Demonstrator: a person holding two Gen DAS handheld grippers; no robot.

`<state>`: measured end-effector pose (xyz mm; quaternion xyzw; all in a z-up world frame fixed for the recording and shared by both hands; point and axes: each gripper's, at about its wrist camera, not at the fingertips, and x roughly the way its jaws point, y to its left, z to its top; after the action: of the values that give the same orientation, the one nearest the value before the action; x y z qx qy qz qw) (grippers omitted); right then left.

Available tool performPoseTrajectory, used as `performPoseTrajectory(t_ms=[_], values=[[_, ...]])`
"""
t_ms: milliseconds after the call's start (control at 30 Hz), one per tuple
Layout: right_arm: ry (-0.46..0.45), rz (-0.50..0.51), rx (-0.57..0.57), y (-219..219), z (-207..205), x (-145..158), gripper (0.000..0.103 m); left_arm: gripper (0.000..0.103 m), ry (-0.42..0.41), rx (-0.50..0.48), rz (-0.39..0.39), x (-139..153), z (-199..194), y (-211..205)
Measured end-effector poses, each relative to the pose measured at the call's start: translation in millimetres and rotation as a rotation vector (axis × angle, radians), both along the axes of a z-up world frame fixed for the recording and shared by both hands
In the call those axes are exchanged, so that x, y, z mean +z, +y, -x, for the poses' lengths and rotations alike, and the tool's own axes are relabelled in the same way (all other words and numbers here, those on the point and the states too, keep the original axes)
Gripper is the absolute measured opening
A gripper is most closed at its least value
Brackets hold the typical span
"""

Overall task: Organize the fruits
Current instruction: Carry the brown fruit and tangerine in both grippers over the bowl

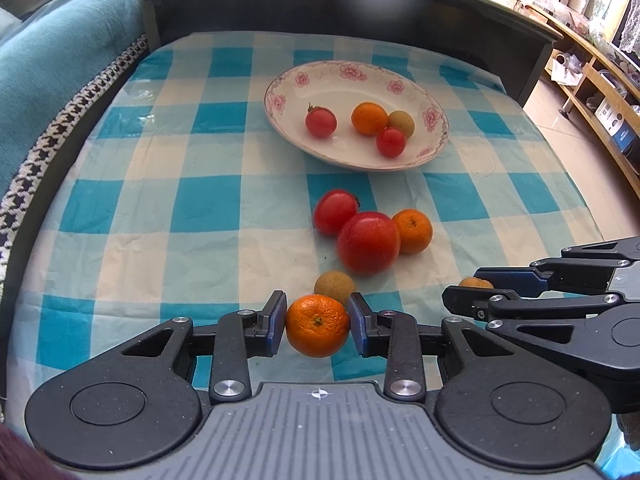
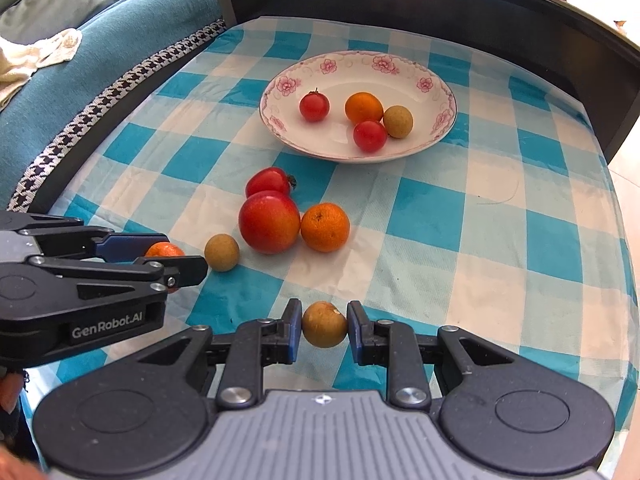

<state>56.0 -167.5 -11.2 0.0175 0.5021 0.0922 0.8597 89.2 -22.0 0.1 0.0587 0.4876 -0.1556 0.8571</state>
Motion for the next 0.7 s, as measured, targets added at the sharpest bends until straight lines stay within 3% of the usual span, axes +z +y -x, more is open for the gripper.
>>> performPoseTrajectory(t_ms=[700], values=[[-0.036,-0.027,-0.053,-8,-24,14,0.027,0.040,-0.032,-0.017,0.032,13,-18,-16]])
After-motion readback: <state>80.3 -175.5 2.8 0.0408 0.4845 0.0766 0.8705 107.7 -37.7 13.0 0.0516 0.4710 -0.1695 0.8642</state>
